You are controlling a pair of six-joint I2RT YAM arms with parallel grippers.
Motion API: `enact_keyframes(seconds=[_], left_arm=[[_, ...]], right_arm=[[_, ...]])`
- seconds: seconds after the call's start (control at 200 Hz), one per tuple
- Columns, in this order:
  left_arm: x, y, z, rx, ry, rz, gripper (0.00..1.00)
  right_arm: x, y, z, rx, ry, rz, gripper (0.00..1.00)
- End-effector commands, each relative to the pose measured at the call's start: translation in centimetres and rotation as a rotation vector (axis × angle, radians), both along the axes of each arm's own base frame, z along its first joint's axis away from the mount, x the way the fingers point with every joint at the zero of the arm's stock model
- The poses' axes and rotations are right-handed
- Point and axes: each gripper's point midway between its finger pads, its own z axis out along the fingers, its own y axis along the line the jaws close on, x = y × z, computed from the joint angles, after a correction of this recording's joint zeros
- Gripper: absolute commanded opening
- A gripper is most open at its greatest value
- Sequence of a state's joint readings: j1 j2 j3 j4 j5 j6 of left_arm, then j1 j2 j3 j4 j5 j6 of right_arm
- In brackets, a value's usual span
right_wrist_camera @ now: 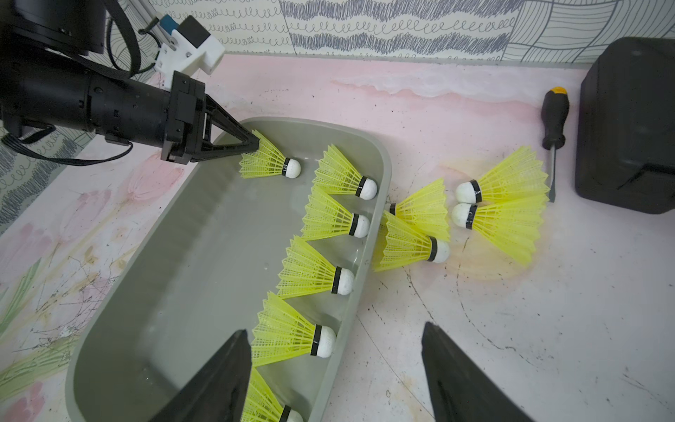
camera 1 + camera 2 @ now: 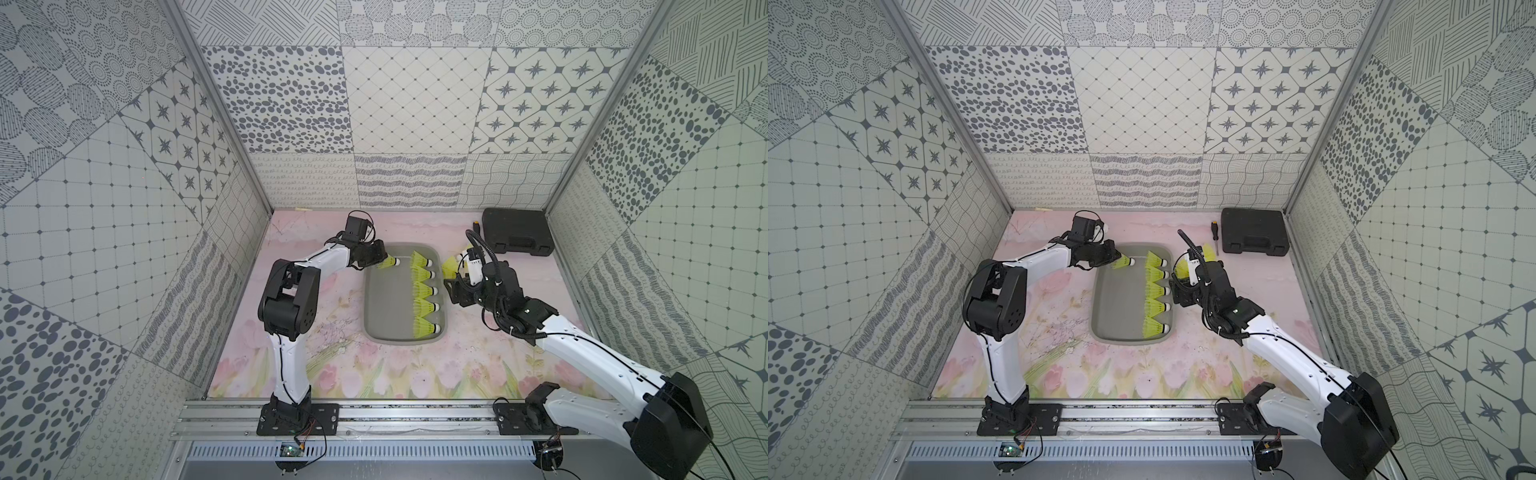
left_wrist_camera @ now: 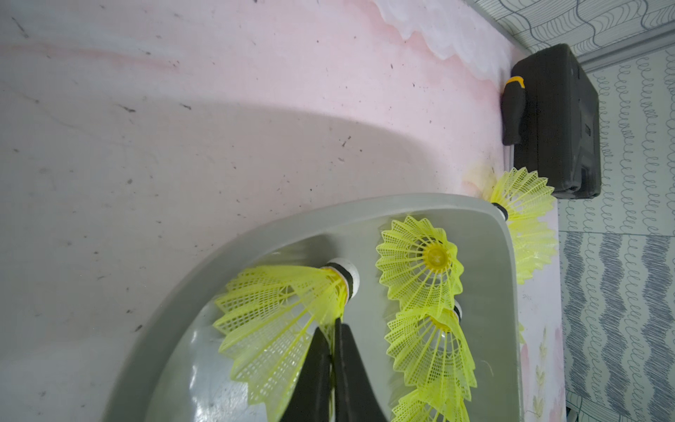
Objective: Put the shuttlecocks into the storage box
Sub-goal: Place the shuttlecock in the storage box.
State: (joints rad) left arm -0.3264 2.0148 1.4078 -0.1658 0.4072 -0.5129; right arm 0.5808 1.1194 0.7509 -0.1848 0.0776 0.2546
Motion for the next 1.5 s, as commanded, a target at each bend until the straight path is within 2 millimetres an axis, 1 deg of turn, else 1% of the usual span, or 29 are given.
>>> enact_keyframes(seconds=[0.0,0.39,0.585,0.81,0.966,1.146,1.496], left_arm=[[0.1,0.5,-0.3,0.03,0.002,-0.018,0.12],[0.2,0.6,0.0,0.046,-0.014,-0.037,0.24],[0.3,0.2,0.0,0.033,-0.009,-0.052,0.24],[0.5,0.4,0.0,0.038,-0.01,-0.048,0.26],[0.4,0.6,0.1,0.042,-0.011,-0.047,0.3],[0.1,0.3,0.0,0.035,-0.008,-0.053,0.36],[-0.1,0.6,0.9,0.038,-0.033,-0.05,0.44]], right_arm=[[0.3,0.1,0.0,0.015,-0.01,0.001,0.77],[0.2,0.0,-0.3,0.016,-0.001,-0.003,0.77],[0.2,-0.1,-0.4,0.014,0.002,-0.006,0.77],[0.1,-0.2,-0.6,0.013,0.007,-0.008,0.77],[0.1,-0.3,-0.7,0.011,0.01,-0.015,0.77],[0.2,-0.4,-0.8,0.012,0.012,-0.023,0.78],[0.3,-0.6,-1.1,0.018,0.026,-0.033,0.78]])
